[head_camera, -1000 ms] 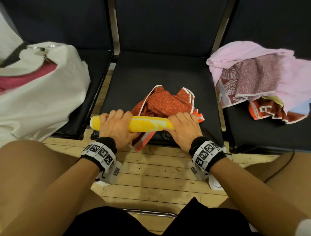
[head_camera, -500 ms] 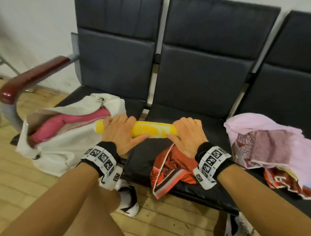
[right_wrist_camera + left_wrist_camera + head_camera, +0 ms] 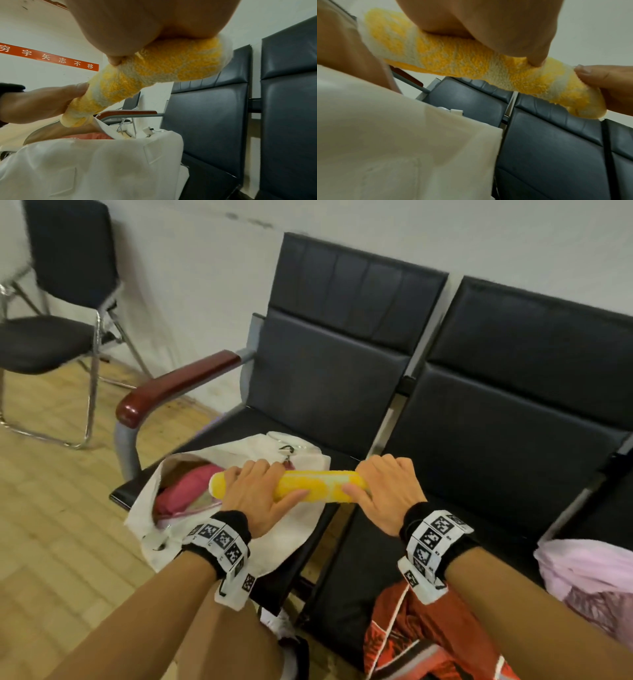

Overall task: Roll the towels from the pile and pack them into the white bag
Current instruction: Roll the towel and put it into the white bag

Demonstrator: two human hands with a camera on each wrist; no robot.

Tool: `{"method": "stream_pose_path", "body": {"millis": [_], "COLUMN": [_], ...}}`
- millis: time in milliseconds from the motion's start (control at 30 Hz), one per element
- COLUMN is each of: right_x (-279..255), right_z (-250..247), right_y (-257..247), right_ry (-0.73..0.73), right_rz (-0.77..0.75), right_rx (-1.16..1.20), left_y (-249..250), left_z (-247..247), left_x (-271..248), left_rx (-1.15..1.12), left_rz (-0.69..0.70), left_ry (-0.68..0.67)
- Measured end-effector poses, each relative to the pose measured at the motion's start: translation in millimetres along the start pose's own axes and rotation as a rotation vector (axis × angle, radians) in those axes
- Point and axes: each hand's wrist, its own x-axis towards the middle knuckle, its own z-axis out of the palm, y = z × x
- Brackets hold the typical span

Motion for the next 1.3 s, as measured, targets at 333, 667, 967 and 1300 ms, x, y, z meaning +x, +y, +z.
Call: {"method": "stream_pose_path", "body": {"millis": [333, 667, 967, 1300], "right_x": [66, 125, 158, 139], "right_z": [36, 112, 144, 105], "right_y": [-64, -144, -203, -129], "right_ry": [0.024, -0.178, -0.059, -0.341], "right_rz": [-0.078, -0.144, -0.267, -0.032], "right_rx": [0.042, 0.206, 0.418, 0.240], "left_y": [-80, -135, -131, -100], "left_z": [30, 40, 35, 21], "left_x": [13, -4, -1, 6], "left_rx": [0.062, 0.079, 0.048, 0.043], "left_rz": [-0.170, -0.522, -0.528, -0.541], "left_ry": [-0.065, -0.087, -0.023, -0.158]}}
